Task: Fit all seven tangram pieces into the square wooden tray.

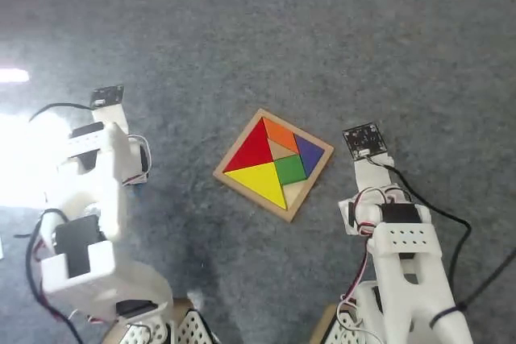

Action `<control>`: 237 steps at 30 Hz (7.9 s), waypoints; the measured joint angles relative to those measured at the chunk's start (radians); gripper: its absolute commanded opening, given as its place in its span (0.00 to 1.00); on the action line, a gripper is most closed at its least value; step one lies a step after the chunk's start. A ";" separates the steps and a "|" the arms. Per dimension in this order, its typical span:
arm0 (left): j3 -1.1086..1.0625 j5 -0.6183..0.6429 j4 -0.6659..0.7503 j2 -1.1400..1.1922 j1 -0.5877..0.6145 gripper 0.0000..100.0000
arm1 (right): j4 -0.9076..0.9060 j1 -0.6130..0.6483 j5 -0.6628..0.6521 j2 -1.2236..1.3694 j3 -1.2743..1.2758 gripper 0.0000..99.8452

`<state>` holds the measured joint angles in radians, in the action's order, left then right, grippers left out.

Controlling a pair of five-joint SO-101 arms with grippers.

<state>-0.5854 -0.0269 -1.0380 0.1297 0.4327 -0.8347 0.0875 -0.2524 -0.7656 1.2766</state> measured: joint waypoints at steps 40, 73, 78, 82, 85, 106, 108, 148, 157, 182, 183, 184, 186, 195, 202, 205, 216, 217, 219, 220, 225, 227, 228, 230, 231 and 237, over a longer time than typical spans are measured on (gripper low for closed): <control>-0.999 -0.123 0.221 -1.611 -0.178 0.01 | 0.109 0.000 -0.003 -0.006 0.133 0.23; -1.112 -0.129 -0.219 -1.924 -0.206 0.01 | 0.115 0.000 -0.003 -0.006 0.133 0.23; -1.112 -0.129 -0.219 -1.926 -0.206 0.01 | 0.115 0.000 -0.003 -0.006 0.133 0.23; -1.112 -0.129 -0.219 -1.926 -0.206 0.01 | 0.124 0.000 -0.003 -0.006 0.133 0.23; -1.112 -0.129 -0.219 -1.926 -0.206 0.01 | 0.124 0.000 -0.003 -0.006 0.133 0.23; -1.112 -0.129 -0.219 -1.926 -0.206 0.01 | 0.124 0.000 -0.003 -0.006 0.133 0.23; -1.112 -0.129 -0.219 -1.926 -0.206 0.01 | 0.124 0.000 -0.003 -0.006 0.133 0.23; -1.112 -0.129 -0.219 -1.926 -0.206 0.01 | -0.103 0.219 0.732 1.550 -1.854 0.31; -1.112 -0.129 -0.219 -1.926 -0.206 0.01 | -0.146 0.178 0.740 1.671 -2.022 0.31; -1.112 -0.129 -0.219 -1.926 -0.206 0.01 | -0.333 0.166 0.740 1.956 -2.406 0.12; -1.112 -0.129 -0.219 -1.926 -0.206 0.01 | -0.344 0.166 0.740 1.962 -2.423 0.12; -1.112 -0.129 -0.219 -1.926 -0.206 0.01 | -0.354 0.166 0.740 1.967 -2.437 0.13; -1.112 -0.129 -0.219 -1.926 -0.206 0.01 | -0.374 0.166 0.740 1.978 -2.460 0.13; -1.112 -0.129 -0.219 -1.926 -0.206 0.01 | -0.601 0.169 0.740 1.979 -2.526 0.05; -1.112 -0.129 -0.219 -1.926 -0.206 0.01 | -0.825 0.172 0.740 1.989 -2.727 0.04; -1.112 -0.129 -0.219 -1.926 -0.206 0.01 | -0.835 0.172 0.740 1.989 -2.840 0.14; -1.112 -0.129 -0.219 -1.926 -0.206 0.01 | -0.637 0.201 0.704 2.130 -2.849 0.26; -1.112 -0.129 -0.219 -1.926 -0.206 0.01 | -0.617 0.207 0.703 2.150 -2.849 0.26; -1.112 -0.129 -0.219 -1.926 -0.206 0.01 | -0.582 0.210 0.698 2.170 -2.849 0.24; -1.112 -0.129 -0.219 -1.926 -0.206 0.01 | -0.572 0.207 0.697 2.176 -2.849 0.22; -1.112 -0.129 -0.219 -1.926 -0.206 0.01 | -0.568 0.184 0.697 2.193 -2.852 0.11; -1.112 -0.129 -0.219 -1.926 -0.206 0.01 | -0.572 0.164 0.703 2.193 -2.852 0.11; -1.112 -0.129 -0.219 -1.926 -0.206 0.01 | -0.574 0.152 0.723 2.193 -2.852 0.13; -1.112 -0.129 -0.219 -1.926 -0.206 0.01 | -0.574 0.144 0.755 2.193 -2.852 0.15; -1.112 -0.129 -0.219 -1.926 -0.206 0.01 | -0.574 0.144 0.761 2.193 -2.852 0.15; -1.112 -0.129 -0.219 -1.926 -0.206 0.01 | -0.595 0.144 0.772 2.197 -2.854 0.15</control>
<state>-1.6978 -0.1557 -1.2574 -1.7960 0.2271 -1.4300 0.2317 0.5194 1.4316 -1.5773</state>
